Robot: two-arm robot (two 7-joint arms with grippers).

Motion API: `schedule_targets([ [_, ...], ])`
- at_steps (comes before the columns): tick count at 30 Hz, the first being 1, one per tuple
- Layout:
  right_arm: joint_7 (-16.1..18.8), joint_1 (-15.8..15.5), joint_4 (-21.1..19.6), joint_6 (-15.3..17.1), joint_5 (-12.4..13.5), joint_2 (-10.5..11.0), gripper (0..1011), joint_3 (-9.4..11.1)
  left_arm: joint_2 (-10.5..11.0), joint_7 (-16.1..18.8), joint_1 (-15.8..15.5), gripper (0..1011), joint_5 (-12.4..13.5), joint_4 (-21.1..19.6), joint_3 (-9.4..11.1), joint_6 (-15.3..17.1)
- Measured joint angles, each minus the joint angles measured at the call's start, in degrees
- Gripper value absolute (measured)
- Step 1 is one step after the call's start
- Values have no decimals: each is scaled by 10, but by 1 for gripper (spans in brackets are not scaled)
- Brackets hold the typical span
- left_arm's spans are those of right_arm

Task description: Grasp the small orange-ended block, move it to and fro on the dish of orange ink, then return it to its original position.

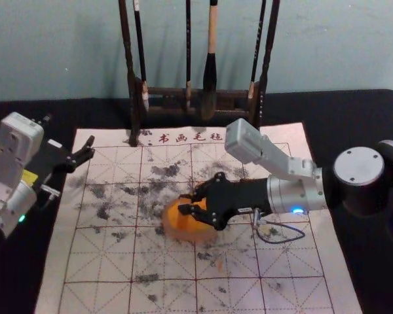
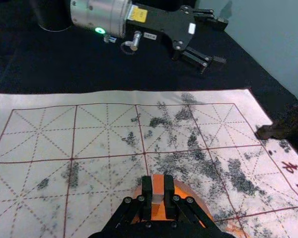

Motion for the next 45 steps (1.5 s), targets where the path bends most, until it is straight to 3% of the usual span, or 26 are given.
schedule_targets([
  [11, -16, 13, 32, 0, -5, -23, 124, 1, 0, 0, 0, 1001, 0, 0, 0, 0],
  [21, -24, 18, 43, -2, -11, -28, 124, 7, 0, 0, 0, 1002, 0, 0, 0, 0],
  [45, -15, 2, 16, -8, -14, 9, 124, 22, 0, 0, 0, 1001, 0, 0, 0, 0],
])
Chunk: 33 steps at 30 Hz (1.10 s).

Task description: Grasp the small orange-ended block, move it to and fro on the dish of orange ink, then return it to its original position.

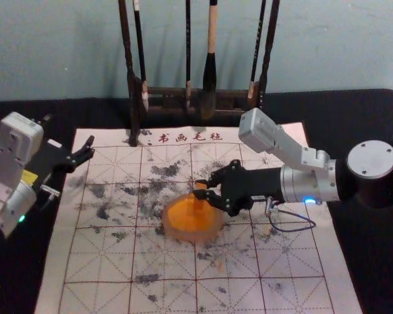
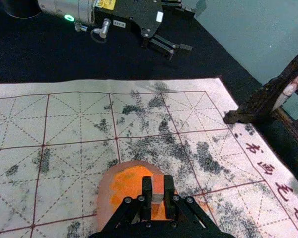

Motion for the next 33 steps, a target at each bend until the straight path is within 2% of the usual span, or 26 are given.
schedule_targets([
  [16, 12, -13, -21, 0, 5, 16, 124, -4, 0, 0, 0, 1001, 0, 0, 0, 0],
  [33, 17, -13, -26, 4, 11, 7, 124, -14, 0, 0, 0, 1001, 0, 0, 0, 0],
])
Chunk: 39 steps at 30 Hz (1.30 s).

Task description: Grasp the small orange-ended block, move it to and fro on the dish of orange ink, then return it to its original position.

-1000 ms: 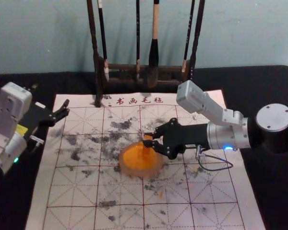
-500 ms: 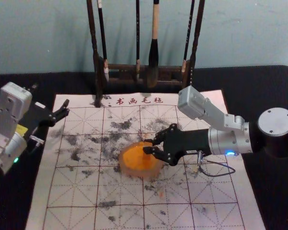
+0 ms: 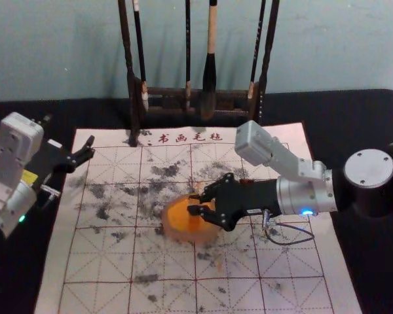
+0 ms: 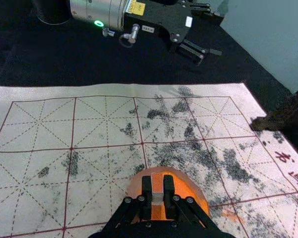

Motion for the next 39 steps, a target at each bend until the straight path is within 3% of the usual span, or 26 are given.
schedule_targets([
  [24, -13, 20, 31, -1, -2, -31, 124, -6, 0, 0, 0, 1001, 0, 0, 0, 0],
  [39, -19, 24, 40, -4, -9, -28, 124, 2, 0, 0, 0, 1001, 0, 0, 0, 0],
])
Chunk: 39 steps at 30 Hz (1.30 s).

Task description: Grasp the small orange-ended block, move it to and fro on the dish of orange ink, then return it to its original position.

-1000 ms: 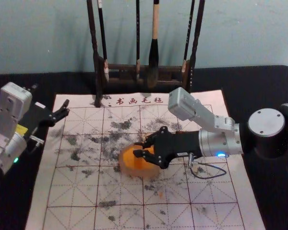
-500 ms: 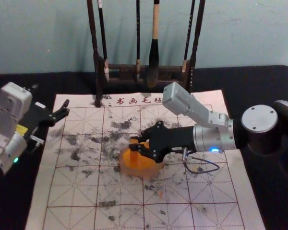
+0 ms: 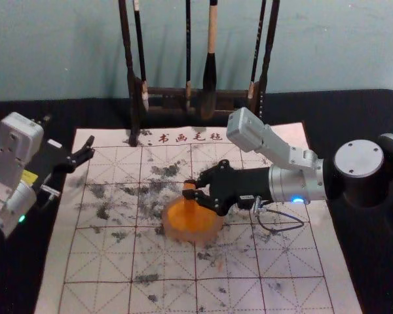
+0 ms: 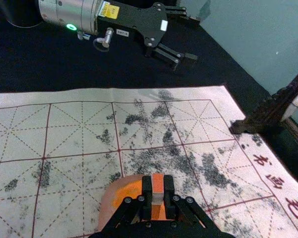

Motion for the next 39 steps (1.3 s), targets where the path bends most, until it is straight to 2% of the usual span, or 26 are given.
schedule_targets([
  [27, 12, -28, -42, -3, 10, 44, 124, 14, 0, 0, 0, 1001, 0, 0, 0, 0],
  [39, 19, -35, -57, 1, 15, 49, 124, 7, 0, 0, 0, 1001, 0, 0, 0, 0],
])
